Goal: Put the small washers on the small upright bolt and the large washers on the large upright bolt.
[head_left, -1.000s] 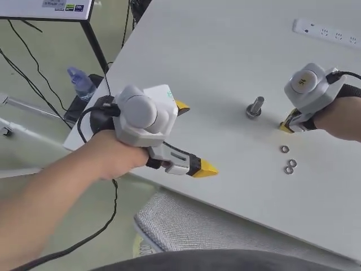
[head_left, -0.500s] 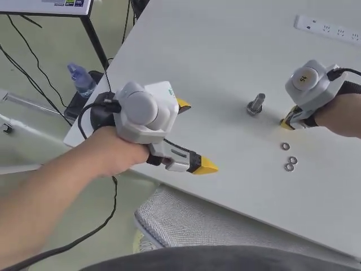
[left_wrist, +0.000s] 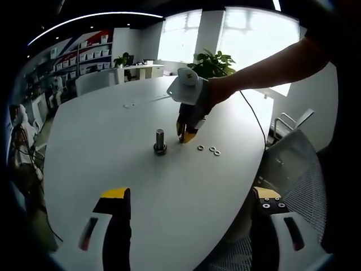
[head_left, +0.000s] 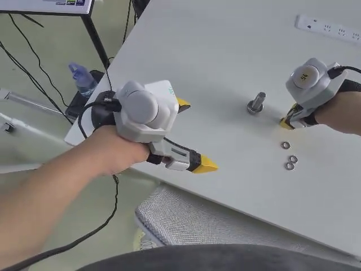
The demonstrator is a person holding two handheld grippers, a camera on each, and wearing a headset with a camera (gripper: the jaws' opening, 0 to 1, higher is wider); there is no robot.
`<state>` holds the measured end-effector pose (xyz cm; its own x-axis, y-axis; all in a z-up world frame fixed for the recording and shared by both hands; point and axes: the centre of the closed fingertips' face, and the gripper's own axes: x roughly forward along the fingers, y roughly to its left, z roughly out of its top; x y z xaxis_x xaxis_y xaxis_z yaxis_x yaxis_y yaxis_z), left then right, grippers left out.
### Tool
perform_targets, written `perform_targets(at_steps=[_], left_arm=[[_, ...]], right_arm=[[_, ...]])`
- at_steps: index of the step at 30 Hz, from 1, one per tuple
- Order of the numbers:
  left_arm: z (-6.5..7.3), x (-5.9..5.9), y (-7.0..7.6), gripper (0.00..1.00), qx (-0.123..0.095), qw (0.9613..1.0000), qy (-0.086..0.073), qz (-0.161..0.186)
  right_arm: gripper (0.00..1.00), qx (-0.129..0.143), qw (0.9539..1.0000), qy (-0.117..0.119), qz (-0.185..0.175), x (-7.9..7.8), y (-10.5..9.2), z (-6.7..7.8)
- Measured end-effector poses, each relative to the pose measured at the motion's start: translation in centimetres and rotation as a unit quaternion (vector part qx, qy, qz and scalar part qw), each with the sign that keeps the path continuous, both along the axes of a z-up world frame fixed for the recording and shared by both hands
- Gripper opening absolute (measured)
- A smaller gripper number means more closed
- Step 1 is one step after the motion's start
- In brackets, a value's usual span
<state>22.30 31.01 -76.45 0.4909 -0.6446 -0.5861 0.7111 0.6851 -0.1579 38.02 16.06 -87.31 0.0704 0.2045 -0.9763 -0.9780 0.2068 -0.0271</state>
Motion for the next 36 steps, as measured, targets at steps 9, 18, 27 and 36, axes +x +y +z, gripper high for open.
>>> perform_targets(at_steps=[9,18,27,36], left_arm=[[0.0,-0.2,-0.2,0.88,0.0,1.0,-0.001,-0.002],[0.2,-0.2,0.1,0.88,0.006,1.0,-0.004,-0.001],[0.6,-0.1,-0.1,0.88,0.006,0.9999,-0.011,-0.001],[1.1,-0.3,-0.2,0.87,0.013,0.9998,-0.016,0.001]], right_arm=[[0.37,0.007,0.9999,0.009,0.002,0.1,-0.1,0.4],[0.37,0.021,0.9998,0.008,-0.003,0.0,0.1,1.7],[0.35,0.035,0.9993,0.009,-0.005,-0.6,0.4,4.0],[0.34,0.048,0.9988,0.001,-0.002,-0.9,0.9,5.3]])
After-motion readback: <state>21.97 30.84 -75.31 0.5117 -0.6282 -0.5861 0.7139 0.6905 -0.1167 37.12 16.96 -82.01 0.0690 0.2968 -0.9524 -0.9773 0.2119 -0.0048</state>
